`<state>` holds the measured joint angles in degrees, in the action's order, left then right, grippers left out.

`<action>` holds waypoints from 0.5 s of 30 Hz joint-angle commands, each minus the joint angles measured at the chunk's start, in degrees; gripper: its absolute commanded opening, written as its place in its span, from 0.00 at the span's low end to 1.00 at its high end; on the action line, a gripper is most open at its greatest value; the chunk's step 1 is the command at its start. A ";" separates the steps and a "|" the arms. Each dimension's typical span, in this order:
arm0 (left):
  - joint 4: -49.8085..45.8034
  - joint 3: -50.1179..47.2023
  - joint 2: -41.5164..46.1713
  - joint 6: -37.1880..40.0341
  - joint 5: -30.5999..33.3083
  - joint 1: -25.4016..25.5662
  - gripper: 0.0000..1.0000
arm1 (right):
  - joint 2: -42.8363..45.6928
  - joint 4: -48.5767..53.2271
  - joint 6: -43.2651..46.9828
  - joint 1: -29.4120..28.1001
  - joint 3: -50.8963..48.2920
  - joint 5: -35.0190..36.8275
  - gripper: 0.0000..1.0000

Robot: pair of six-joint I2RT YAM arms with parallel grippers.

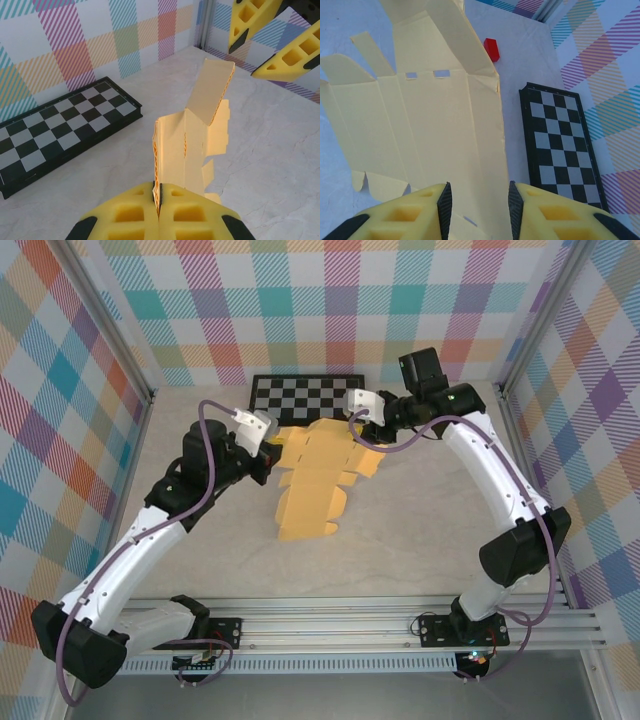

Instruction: Fold the paper box

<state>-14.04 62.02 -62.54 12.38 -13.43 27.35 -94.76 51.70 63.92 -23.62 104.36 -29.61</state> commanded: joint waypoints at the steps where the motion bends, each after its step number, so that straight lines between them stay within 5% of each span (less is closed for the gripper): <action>1: 0.11 -0.72 1.89 1.14 -1.20 1.03 0.00 | -0.08 3.04 2.11 0.15 0.70 -3.35 0.39; 15: 1.52 -3.40 6.53 2.64 -5.90 1.25 0.00 | 1.74 -0.92 2.04 3.93 -5.48 -4.19 0.40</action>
<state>-14.68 59.16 -57.10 13.85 -17.32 27.73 -94.63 52.05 65.19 -19.88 99.11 -30.33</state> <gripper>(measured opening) 0.061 0.400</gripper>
